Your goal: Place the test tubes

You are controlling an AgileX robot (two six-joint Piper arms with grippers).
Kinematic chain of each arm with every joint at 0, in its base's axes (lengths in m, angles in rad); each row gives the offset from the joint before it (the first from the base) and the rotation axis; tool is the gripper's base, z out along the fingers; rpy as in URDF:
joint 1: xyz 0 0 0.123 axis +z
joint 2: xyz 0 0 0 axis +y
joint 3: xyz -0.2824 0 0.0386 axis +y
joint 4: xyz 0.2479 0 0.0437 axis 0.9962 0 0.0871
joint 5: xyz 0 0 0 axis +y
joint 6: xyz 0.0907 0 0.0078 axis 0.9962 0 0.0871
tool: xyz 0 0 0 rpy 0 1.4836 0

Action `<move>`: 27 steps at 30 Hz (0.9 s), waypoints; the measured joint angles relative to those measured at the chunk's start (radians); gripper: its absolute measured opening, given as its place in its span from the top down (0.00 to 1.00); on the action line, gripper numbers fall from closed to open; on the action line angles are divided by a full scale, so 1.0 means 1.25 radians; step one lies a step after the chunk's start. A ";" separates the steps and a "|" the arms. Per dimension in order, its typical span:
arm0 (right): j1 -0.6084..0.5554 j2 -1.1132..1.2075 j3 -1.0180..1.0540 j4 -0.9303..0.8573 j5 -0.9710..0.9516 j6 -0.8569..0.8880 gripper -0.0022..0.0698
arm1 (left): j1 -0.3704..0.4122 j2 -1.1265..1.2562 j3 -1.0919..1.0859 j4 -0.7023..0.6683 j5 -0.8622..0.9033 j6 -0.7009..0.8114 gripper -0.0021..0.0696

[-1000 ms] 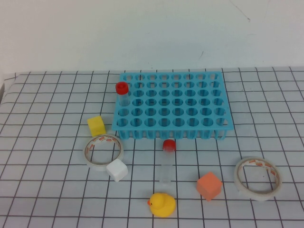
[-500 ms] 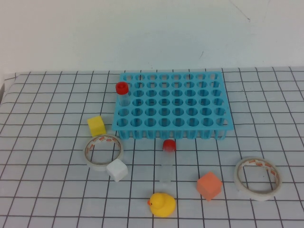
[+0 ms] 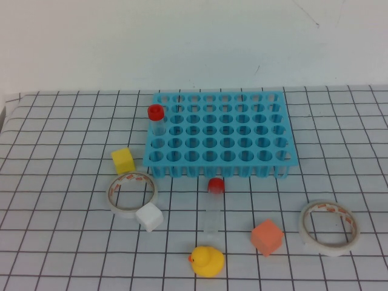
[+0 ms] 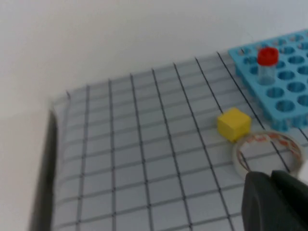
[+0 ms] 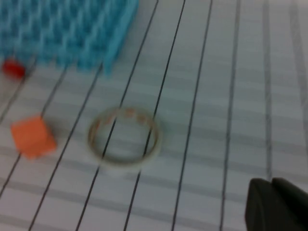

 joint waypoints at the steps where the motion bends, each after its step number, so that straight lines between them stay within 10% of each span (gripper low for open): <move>1: 0.000 0.028 0.000 0.005 0.029 0.002 0.97 | 0.000 0.009 0.012 -0.028 0.011 0.000 0.97; 19: 0.022 0.551 -0.058 0.250 -0.002 -0.088 0.97 | 0.000 0.065 0.116 -0.140 0.120 -0.018 0.97; 27: 0.315 0.773 -0.336 0.177 0.024 0.015 0.97 | 0.000 0.065 0.117 -0.131 0.103 -0.017 0.97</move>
